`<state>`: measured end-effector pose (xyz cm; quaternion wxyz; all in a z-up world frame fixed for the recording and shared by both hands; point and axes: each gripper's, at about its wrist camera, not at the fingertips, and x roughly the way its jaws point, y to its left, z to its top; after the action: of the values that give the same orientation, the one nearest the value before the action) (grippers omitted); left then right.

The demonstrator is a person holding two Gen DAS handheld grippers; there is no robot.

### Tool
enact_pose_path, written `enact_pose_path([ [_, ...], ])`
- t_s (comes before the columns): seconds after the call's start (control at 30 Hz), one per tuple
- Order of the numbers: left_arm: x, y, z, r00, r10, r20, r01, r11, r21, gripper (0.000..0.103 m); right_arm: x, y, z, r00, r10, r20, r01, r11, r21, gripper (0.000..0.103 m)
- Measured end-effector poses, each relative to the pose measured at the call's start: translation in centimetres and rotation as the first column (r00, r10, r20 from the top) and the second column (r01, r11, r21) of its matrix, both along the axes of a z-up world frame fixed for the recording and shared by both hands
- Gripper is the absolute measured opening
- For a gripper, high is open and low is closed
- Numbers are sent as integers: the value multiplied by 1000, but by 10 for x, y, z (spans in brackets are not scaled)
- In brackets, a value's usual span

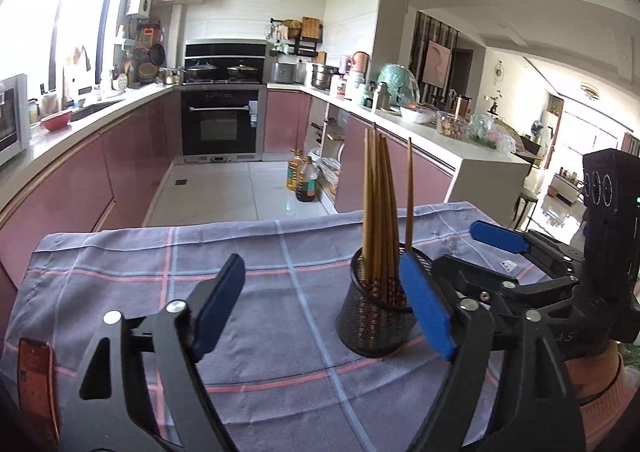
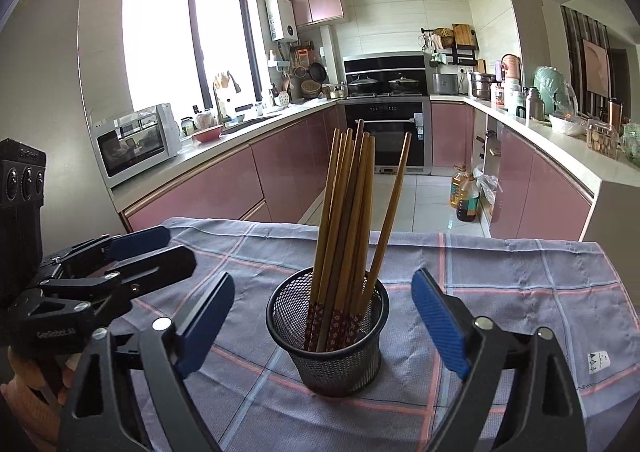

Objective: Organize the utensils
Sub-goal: 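Pull both open grippers back from the mesh cup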

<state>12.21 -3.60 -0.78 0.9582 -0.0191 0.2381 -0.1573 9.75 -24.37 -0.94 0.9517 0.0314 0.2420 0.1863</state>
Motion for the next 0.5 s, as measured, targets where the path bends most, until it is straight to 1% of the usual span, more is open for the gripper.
enact_pose_path([
  [0.03,-5,4,0,1000,18,14,-18,1000,5,87,-3,0,-1,1000,-10,12,10,1000,2,95],
  [0.1,-14,12,0,997,59,45,-60,998,19,97,-9,2,-3,999,-18,30,18,1000,-3,96],
  [0.17,-24,19,1,992,94,81,-96,995,22,97,-14,3,-4,998,-33,50,34,999,-11,96],
  [0.27,-35,29,2,984,139,112,-141,990,13,97,-22,1,-5,996,-49,73,49,999,7,96],
  [0.5,-65,41,8,967,176,184,-179,984,0,97,-38,2,-5,988,-76,136,75,997,8,96],
])
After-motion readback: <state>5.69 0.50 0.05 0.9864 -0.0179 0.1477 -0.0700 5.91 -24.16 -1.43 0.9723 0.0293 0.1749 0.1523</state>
